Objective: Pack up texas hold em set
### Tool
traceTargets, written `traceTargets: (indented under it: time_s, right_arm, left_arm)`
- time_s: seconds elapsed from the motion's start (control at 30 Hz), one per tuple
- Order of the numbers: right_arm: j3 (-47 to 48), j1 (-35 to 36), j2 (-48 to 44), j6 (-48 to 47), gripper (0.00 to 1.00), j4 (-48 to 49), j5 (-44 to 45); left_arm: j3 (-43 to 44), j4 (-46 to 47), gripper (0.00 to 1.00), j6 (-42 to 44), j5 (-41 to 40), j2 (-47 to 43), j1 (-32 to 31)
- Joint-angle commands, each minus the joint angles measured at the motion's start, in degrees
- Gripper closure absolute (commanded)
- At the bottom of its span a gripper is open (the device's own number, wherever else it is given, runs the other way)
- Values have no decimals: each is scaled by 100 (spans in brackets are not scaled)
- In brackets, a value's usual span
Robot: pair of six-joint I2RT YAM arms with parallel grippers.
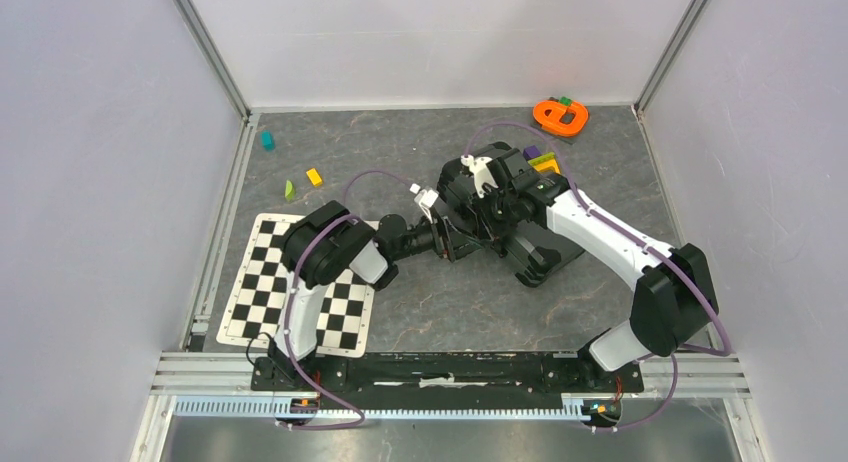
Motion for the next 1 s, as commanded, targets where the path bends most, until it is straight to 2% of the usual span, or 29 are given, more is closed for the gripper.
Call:
traceTargets:
  time_s: [0.0, 0.1, 0.3, 0.4, 0.6, 0.9, 0.97]
  right_arm:
    - [739, 54, -663, 525, 100, 563, -982]
    - [698, 37, -661, 516, 100, 564, -952]
    - [562, 10, -653, 612, 100, 741, -1096]
    - [516, 1, -671, 598, 100, 740, -1074]
    - [333, -38, -714, 594, 100, 800, -1045]
    - [188, -60, -801, 562, 100, 822, -1001]
    - [152, -60, -808, 553, 100, 828, -1008]
  left_arm:
    - [308, 756, 5, 46, 298, 289, -32]
    - [266, 756, 12, 68, 513, 181, -68]
    - [361, 758, 13, -32, 917, 169, -118]
    - [380, 756, 21, -51, 1070, 82, -156]
    - [118, 762, 33, 28, 1083, -275, -156]
    - [-320, 757, 42, 186, 917, -654, -138]
    - [-352, 757, 49, 168, 903, -730, -143]
